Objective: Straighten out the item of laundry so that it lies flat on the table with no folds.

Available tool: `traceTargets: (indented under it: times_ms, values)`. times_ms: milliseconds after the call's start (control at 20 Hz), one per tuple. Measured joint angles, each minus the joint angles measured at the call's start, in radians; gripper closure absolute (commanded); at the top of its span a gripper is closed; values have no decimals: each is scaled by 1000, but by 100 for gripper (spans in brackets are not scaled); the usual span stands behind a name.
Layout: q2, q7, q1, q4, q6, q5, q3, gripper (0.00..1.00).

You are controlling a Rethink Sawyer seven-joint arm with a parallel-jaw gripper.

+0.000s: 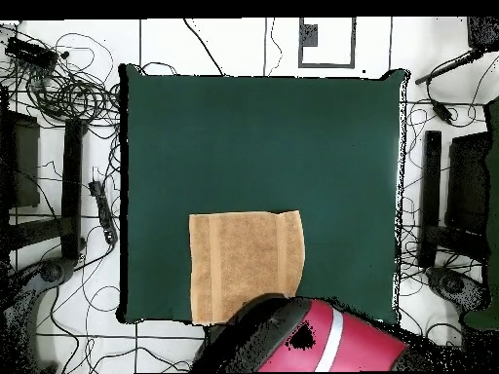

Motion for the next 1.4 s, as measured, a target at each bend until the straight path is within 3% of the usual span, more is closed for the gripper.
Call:
traceTargets:
  times_ms: [250, 550, 900, 1400]
  values:
    - [-17, 0, 73, 0, 34, 60, -21, 0]
    - [-98, 0, 170, -1, 239, 162, -22, 0]
    - [-172, 0, 182, -18, 469, 181, -20, 0]
    - [-192, 0, 181, -71, 504, 182, -17, 0]
